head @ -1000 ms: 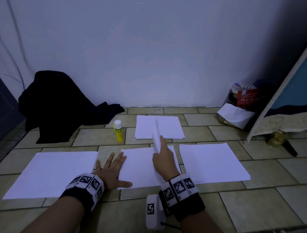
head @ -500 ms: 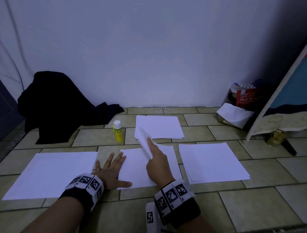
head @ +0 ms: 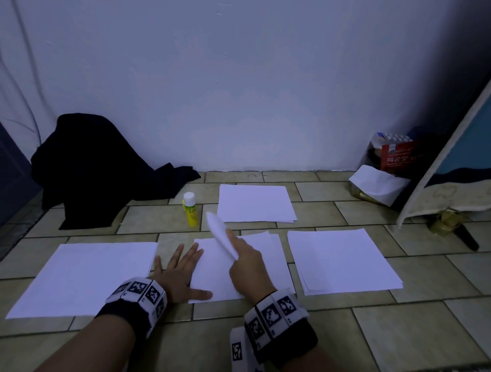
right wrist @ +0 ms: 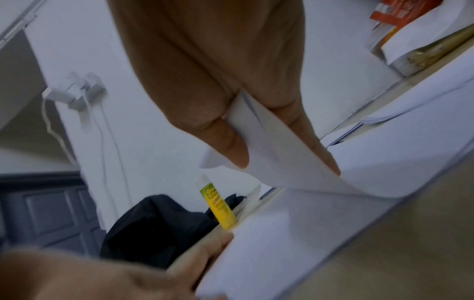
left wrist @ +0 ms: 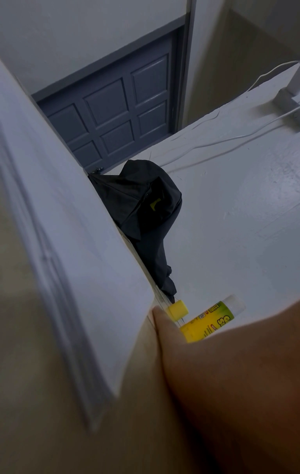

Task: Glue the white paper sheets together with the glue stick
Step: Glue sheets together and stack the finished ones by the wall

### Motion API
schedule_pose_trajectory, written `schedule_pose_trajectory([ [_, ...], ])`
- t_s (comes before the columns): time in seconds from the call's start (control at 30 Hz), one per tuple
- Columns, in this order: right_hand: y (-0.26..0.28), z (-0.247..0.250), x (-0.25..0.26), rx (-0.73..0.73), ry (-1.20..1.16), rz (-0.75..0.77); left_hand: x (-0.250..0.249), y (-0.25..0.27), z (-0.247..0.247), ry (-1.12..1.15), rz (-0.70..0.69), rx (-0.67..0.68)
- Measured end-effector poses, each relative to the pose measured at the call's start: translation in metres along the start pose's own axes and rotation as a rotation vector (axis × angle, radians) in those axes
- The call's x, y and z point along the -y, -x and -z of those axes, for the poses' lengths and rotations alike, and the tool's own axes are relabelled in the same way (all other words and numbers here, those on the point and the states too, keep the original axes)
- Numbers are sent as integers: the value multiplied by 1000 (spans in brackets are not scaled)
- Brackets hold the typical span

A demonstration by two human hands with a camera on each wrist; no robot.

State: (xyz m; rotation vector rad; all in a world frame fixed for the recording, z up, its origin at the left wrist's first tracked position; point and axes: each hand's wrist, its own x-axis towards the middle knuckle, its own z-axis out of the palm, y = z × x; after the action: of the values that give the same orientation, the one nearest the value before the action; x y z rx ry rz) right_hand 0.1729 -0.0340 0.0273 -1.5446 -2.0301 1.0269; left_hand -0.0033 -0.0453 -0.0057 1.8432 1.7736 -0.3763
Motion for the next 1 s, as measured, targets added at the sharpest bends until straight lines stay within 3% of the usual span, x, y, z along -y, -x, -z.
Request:
schedule_pose_trajectory([
  [0.17, 2, 50, -1, -214, -187, -34, 1, -1, 0, -10, 10, 13],
  [0.37, 8, 79, 10, -433, -180, 83, 1, -2, 1, -16, 1, 21],
  [0.67, 4, 22, 12, -152, -17, 9, 2, -3, -1, 4, 1, 7],
  [1.0, 1, -1, 13, -59, 33, -103, 0, 1, 1, 16, -8, 10],
])
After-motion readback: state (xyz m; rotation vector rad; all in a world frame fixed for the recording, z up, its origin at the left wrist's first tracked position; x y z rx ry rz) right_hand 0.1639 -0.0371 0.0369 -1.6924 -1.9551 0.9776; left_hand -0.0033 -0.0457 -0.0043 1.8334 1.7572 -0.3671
